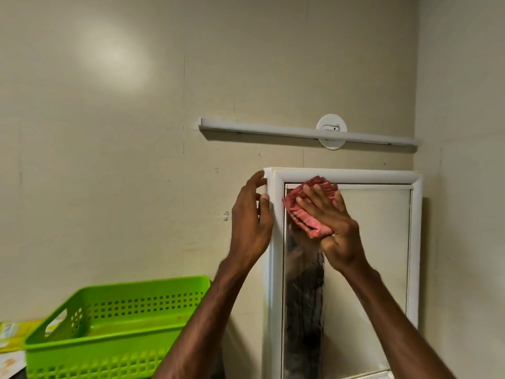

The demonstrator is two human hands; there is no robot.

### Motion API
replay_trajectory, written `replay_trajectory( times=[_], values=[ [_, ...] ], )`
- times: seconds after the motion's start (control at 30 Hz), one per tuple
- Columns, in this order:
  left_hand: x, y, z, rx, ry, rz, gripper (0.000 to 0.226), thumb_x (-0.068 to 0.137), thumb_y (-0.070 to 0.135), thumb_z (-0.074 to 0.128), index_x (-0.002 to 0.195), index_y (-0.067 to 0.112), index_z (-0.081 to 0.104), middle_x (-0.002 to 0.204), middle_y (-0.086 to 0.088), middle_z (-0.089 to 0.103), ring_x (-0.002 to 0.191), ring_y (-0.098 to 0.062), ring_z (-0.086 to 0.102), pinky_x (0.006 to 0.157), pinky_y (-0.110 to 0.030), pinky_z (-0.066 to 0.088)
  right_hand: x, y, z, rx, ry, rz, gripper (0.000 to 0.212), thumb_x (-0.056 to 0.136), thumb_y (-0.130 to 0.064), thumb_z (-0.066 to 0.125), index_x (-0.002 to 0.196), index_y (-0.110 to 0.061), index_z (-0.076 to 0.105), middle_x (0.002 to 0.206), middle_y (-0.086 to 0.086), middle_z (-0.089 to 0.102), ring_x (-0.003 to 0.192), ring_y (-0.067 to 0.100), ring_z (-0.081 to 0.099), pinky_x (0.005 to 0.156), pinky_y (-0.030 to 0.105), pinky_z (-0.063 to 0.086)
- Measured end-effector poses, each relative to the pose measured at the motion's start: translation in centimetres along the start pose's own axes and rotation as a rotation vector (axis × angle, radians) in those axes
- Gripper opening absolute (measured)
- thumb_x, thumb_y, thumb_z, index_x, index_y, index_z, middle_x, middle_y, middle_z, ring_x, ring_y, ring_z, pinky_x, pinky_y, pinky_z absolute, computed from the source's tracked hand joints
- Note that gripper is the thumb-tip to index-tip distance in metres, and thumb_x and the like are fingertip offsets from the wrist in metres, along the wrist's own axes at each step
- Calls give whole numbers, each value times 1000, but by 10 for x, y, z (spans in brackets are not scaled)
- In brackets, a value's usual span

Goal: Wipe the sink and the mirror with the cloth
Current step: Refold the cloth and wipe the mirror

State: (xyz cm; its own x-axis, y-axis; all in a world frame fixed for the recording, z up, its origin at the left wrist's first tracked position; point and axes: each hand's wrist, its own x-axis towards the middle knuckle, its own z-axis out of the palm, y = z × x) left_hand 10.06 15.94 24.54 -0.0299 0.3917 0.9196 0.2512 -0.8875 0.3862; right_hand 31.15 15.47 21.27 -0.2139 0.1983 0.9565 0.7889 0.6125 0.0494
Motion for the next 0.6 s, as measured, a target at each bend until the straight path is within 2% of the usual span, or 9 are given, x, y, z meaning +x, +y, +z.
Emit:
replay_trajectory(
  times=[0.07,0.13,0.2,0.3,0.37,0.5,0.6],
  values=[
    [0,5,5,60,18,12,49,104,16,47,151,24,41,140,5,56,117,-20,60,96,-47,54,2,-9,6,7,65,47,75,81,-11,43,154,-28,47,166,-4,40,159,20,29,130,62,10],
    [-1,8,12,99,35,3,52,104,18,48,154,27,38,143,1,51,123,-22,56,101,-46,51,0,-25,23,12,61,77,78,80,-13,42,157,-26,44,168,-5,35,160,21,25,131,60,8],
    [-4,9,19,140,57,-11,56,103,19,48,156,28,35,146,-1,49,130,-19,50,106,-35,47,-3,-30,32,28,7,42,79,80,-10,43,158,-25,41,169,-3,34,161,21,23,130,64,11],
    [-10,11,30,227,117,4,62,99,21,49,158,29,32,147,-2,46,132,-19,45,96,-20,38,-4,-9,15,-33,-42,-10,78,80,-2,48,156,-22,44,168,0,36,160,20,24,131,60,11],
    [-14,13,38,317,149,19,67,96,22,49,160,27,28,147,-4,44,130,-21,44,91,-18,34,-5,8,0,-59,-48,1,78,79,-2,48,155,-21,47,167,-1,37,160,20,26,132,55,9],
    [-17,11,47,404,172,4,81,90,8,61,161,24,25,142,-5,47,123,-21,46,82,-18,37,-22,47,-28,-48,97,85,73,84,-11,43,155,-29,47,166,-2,40,158,23,30,131,60,13],
    [-17,9,50,444,180,-9,84,87,8,65,160,23,27,134,-7,52,119,-22,49,77,-19,37,-38,80,-51,-52,274,241,68,90,-9,42,149,-43,50,162,-8,45,157,15,33,129,62,19]
  ],
)
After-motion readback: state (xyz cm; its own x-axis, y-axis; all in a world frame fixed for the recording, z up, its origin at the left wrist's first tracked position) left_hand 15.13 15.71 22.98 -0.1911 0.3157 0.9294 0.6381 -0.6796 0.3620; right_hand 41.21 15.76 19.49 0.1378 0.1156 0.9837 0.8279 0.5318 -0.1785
